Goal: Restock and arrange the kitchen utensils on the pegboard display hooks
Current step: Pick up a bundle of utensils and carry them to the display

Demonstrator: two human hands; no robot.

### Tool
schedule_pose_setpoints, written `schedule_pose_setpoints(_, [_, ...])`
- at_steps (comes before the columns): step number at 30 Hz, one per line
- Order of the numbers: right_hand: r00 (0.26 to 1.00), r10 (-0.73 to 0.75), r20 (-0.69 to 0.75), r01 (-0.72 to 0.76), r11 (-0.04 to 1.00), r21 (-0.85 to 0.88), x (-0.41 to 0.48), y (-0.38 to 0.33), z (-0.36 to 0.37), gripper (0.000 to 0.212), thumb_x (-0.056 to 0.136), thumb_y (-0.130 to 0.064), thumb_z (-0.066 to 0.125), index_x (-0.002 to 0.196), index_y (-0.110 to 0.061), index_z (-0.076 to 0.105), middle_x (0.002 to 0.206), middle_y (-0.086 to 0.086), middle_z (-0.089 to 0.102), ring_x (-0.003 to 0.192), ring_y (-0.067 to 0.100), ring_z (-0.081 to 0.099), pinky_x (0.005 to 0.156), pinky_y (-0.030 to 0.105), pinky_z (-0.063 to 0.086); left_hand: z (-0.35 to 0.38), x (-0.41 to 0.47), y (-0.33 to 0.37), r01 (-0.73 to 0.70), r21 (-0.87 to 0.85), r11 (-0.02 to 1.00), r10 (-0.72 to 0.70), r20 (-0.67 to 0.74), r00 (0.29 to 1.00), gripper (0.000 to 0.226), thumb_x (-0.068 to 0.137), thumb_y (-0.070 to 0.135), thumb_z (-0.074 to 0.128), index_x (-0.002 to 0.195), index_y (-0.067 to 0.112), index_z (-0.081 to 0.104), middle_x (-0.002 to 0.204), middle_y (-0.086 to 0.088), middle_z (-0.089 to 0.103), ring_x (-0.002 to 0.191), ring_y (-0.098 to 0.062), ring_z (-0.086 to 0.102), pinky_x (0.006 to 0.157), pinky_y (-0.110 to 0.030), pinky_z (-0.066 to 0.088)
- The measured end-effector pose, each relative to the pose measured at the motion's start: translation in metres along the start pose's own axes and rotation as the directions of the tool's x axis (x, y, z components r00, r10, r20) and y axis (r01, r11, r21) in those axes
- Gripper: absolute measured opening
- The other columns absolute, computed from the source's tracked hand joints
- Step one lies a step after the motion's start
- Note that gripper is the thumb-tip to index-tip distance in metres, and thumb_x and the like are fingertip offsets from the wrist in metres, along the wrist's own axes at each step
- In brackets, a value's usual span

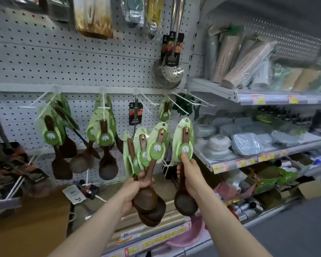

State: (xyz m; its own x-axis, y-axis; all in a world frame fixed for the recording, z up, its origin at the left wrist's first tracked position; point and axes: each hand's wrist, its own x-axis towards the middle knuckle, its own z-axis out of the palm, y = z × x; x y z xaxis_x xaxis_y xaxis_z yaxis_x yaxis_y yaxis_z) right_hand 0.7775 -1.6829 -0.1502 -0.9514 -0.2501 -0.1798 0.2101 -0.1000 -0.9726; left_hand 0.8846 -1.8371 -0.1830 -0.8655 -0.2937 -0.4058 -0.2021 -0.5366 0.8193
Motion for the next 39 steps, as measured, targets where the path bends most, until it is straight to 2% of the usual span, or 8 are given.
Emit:
schedule_pose_setpoints(4, [0.998, 0.001, -0.061, -0.003, 1.000, -0.020, 0.029, -0.005, -0.014, 0.042, 0.099, -0.046, 0.049, 0.121, -0.010, 0.054, 0.069, -0.001, 0.051, 0.057, 0.011, 0.045, 0.052, 0.024, 0.040, 0.012, 0.021, 0.004, 0.007, 0.040, 0.999, -0.009, 0.029, 1.000, 0.028, 0.088, -0.010, 0.057, 0.114, -0.001, 0.062, 0.088, -0.014, 0.073, 0.067, -0.022, 0.069, 0.054, -0.026, 0.055])
schedule_pose_setpoints(8, [0.996, -0.008, -0.090, 0.002, 0.998, -0.063, 0.055, -0.014, -0.021, 0.035, 0.100, -0.044, 0.049, 0.114, -0.013, 0.054, 0.069, 0.001, 0.053, 0.059, 0.012, 0.047, 0.054, 0.024, 0.041, 0.022, 0.039, 0.006, -0.001, 0.060, 0.998, -0.002, 0.057, 0.998, 0.028, 0.087, -0.010, 0.058, 0.114, -0.002, 0.063, 0.090, -0.014, 0.073, 0.073, -0.024, 0.068, 0.062, -0.029, 0.056])
schedule_pose_setpoints(14, [1.000, 0.006, -0.017, -0.007, 0.996, -0.091, 0.092, -0.018, -0.026, 0.037, 0.099, -0.044, 0.049, 0.115, -0.011, 0.054, 0.070, 0.001, 0.052, 0.058, 0.012, 0.046, 0.051, 0.023, 0.041, 0.034, 0.063, 0.009, -0.029, 0.047, 0.998, 0.030, -0.008, 1.000, 0.024, 0.086, -0.008, 0.060, 0.108, 0.000, 0.065, 0.099, -0.016, 0.073, 0.080, -0.026, 0.069, 0.071, -0.033, 0.058])
schedule_pose_setpoints(20, [0.995, -0.030, 0.096, 0.042, 0.992, -0.120, 0.112, -0.006, -0.039, 0.031, 0.099, -0.043, 0.051, 0.112, -0.015, 0.054, 0.071, 0.001, 0.054, 0.060, 0.012, 0.048, 0.058, 0.025, 0.042, 0.055, 0.089, 0.008, -0.070, 0.012, 0.997, 0.071, -0.075, 0.995, 0.020, 0.085, -0.008, 0.061, 0.103, -0.003, 0.066, 0.092, -0.017, 0.071, 0.080, -0.027, 0.068, 0.067, -0.030, 0.058])
schedule_pose_setpoints(25, [0.988, -0.055, 0.145, 0.074, 0.988, -0.133, 0.138, -0.002, -0.044, 0.026, 0.097, -0.045, 0.054, 0.104, -0.020, 0.054, 0.075, 0.002, 0.057, 0.064, 0.013, 0.050, 0.065, 0.028, 0.044, 0.073, 0.105, 0.006, -0.104, -0.049, 0.993, 0.098, -0.111, 0.989, 0.016, 0.085, -0.009, 0.059, 0.086, 0.004, 0.068, 0.088, -0.018, 0.069, 0.081, -0.029, 0.064, 0.083, -0.039, 0.051])
schedule_pose_setpoints(31, [0.980, -0.019, 0.199, 0.055, 0.983, -0.175, 0.190, -0.006, -0.022, 0.036, 0.095, -0.048, 0.055, 0.117, -0.019, 0.056, 0.080, 0.001, 0.063, 0.070, 0.014, 0.057, 0.075, 0.035, 0.050, 0.082, 0.118, 0.005, -0.112, -0.086, 0.990, 0.097, -0.163, 0.982, 0.017, 0.083, -0.003, 0.064, 0.099, 0.002, 0.067, 0.094, -0.019, 0.071, 0.079, -0.028, 0.068, 0.071, -0.034, 0.057])
schedule_pose_setpoints(36, [0.972, 0.027, 0.232, 0.049, 0.948, -0.314, 0.234, -0.014, 0.010, 0.047, 0.094, -0.061, 0.045, 0.122, -0.025, 0.051, 0.098, 0.006, 0.071, 0.092, 0.022, 0.066, 0.097, 0.049, 0.050, 0.083, 0.126, 0.012, -0.156, -0.188, 0.970, 0.117, -0.203, 0.972, 0.022, 0.070, 0.009, 0.072, 0.092, 0.010, 0.066, 0.093, -0.016, 0.071, 0.086, -0.032, 0.067, 0.083, -0.042, 0.052])
schedule_pose_setpoints(39, [0.966, 0.060, 0.251, 0.045, 0.919, -0.391, 0.259, -0.026, 0.027, 0.057, 0.095, -0.062, 0.040, 0.134, -0.021, 0.046, 0.127, 0.007, 0.060, 0.116, 0.030, 0.057, 0.103, 0.046, 0.045, 0.085, 0.129, 0.019, -0.175, -0.241, 0.955, 0.124, -0.212, 0.969, 0.009, 0.077, 0.004, 0.068, 0.082, 0.011, 0.071, 0.092, -0.018, 0.069, 0.085, -0.033, 0.064, 0.089, -0.047, 0.050])
